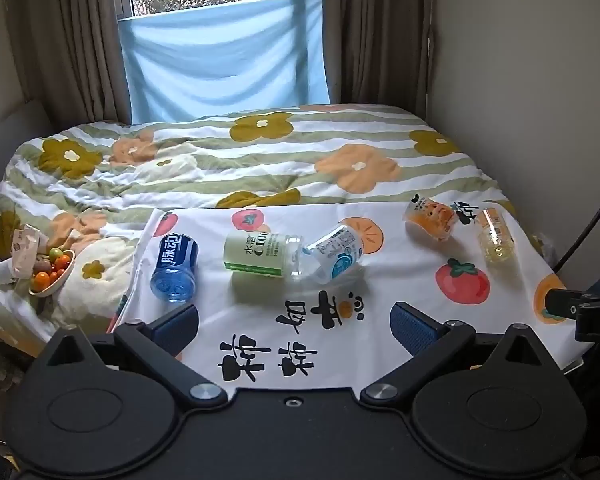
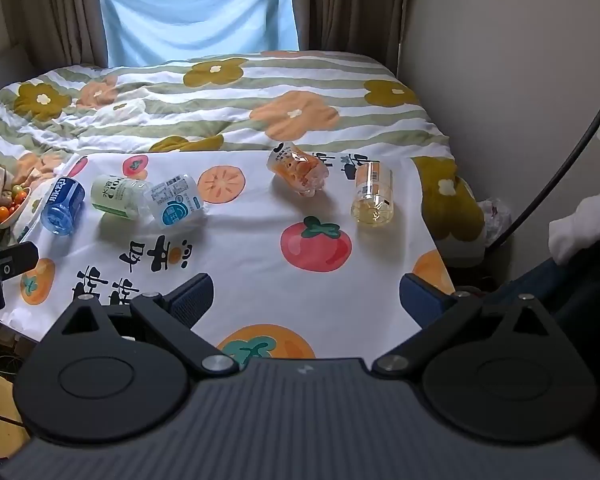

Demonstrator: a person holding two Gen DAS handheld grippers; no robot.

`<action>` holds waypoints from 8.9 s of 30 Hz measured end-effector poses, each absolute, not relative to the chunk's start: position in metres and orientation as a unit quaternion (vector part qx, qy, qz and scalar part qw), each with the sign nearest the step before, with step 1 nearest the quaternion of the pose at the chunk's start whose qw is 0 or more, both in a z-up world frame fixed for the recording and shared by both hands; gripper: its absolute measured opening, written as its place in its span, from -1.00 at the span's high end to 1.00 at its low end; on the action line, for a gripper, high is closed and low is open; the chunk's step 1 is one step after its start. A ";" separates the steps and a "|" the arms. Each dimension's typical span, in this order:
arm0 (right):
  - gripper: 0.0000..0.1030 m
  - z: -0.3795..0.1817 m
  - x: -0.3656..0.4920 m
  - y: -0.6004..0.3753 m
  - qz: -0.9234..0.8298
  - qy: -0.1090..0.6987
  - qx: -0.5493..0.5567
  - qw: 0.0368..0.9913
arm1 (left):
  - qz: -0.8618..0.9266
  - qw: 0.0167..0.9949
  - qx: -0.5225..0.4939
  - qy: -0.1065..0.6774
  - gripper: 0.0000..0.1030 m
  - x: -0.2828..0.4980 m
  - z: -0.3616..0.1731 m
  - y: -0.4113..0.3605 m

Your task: Flip cup upright

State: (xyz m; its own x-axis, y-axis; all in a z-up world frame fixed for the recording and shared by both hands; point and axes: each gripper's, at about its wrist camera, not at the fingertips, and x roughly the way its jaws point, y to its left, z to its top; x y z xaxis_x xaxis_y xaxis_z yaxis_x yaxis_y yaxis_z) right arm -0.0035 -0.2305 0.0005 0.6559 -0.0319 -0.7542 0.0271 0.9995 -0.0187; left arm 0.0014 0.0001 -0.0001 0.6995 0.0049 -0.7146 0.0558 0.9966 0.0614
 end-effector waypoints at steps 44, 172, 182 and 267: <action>-1.00 0.002 -0.012 -0.226 -0.013 0.417 0.001 0.909 | -0.006 0.925 0.051 0.377 -1.00 -0.011 0.001 0.007; -0.36 -0.117 0.276 -0.242 0.208 0.490 -0.080 0.843 | 0.083 0.889 0.017 0.451 -1.00 0.097 -0.062 -0.016; -0.36 -0.085 0.191 -0.225 0.186 0.485 -0.075 0.851 | 0.054 0.894 0.019 0.444 -1.00 0.068 -0.056 -0.006; -0.95 -0.082 0.060 -0.346 -0.033 0.439 0.127 0.889 | -0.063 0.796 -0.010 0.602 -0.86 0.162 -0.136 -0.122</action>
State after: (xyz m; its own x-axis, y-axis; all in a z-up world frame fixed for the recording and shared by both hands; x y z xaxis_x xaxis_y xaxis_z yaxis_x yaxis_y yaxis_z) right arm 0.0600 -0.3459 -0.0824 0.6132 0.0534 -0.7882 0.1692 0.9657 0.1970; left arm 0.1624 -0.1219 -0.1357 0.2682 -0.1122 -0.9568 0.0890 0.9918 -0.0913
